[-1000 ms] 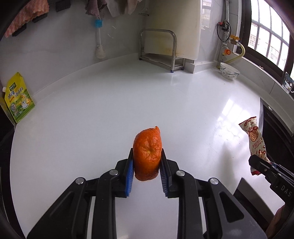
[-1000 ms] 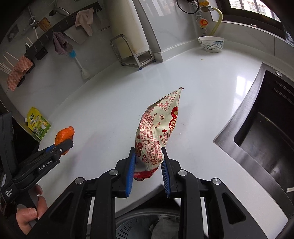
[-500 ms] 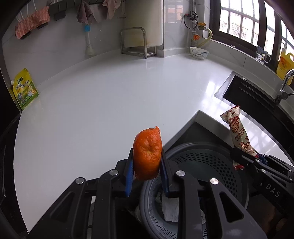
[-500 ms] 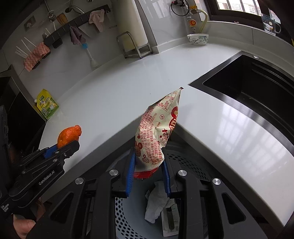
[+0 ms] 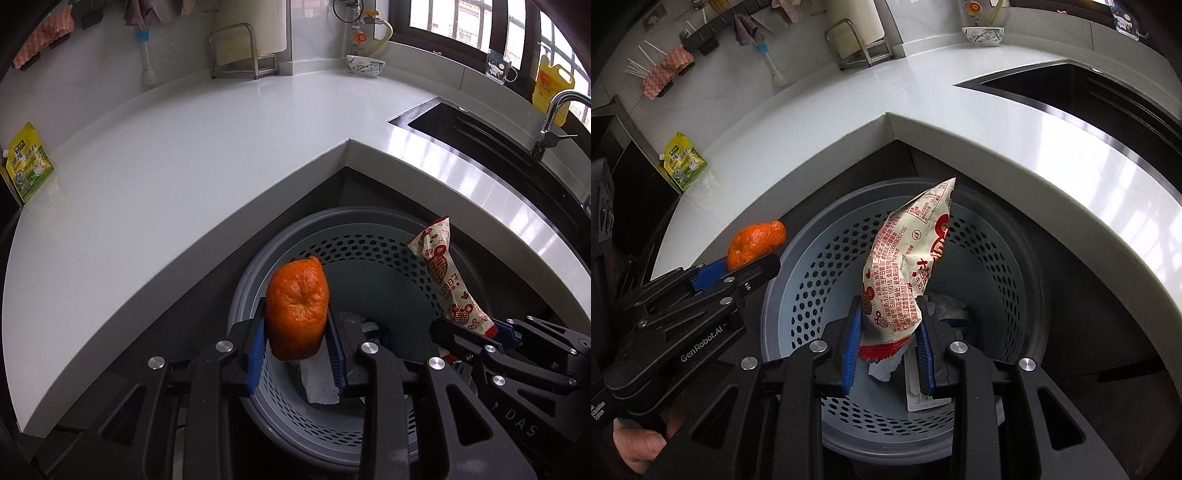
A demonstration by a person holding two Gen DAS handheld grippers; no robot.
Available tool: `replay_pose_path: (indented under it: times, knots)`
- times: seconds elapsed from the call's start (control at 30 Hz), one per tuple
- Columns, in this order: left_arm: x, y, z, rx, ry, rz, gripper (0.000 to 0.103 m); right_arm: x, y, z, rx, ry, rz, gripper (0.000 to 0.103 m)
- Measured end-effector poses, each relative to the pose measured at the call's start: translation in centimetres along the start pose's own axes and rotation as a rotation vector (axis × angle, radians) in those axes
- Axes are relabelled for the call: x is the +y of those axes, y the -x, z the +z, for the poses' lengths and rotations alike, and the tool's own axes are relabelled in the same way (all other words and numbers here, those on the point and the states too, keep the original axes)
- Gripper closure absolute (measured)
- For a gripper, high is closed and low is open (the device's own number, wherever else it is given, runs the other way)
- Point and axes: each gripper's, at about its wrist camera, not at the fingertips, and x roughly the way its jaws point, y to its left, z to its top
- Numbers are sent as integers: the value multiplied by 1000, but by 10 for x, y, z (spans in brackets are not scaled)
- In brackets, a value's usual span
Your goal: Collect trash
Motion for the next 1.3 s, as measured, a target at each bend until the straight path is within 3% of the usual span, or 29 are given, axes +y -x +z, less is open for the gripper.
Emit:
replay_pose_path:
  times: [0.07,0.1,0.17,0.2,0.27,1.3]
  knots:
    - [3,1,0,-2,11,3,63,0,0,-1,-6,2,-5,73]
    - [5,2,0,-6,17,8,58,-1,0,0,-10,3,-13,65]
    - [9,5,1,-21,33,12,37,-2,2,0,-24,3,-30,52]
    - [10,6,1,-29,40,12,36,-2,3,0,-29,1,-34,46]
    - [11,7,1,-29,40,22,35,-4,5,1,-36,-3,-41,42]
    - [16,0,-2,-2,53,36,32,-13,0,2,-24,-37,-45,40]
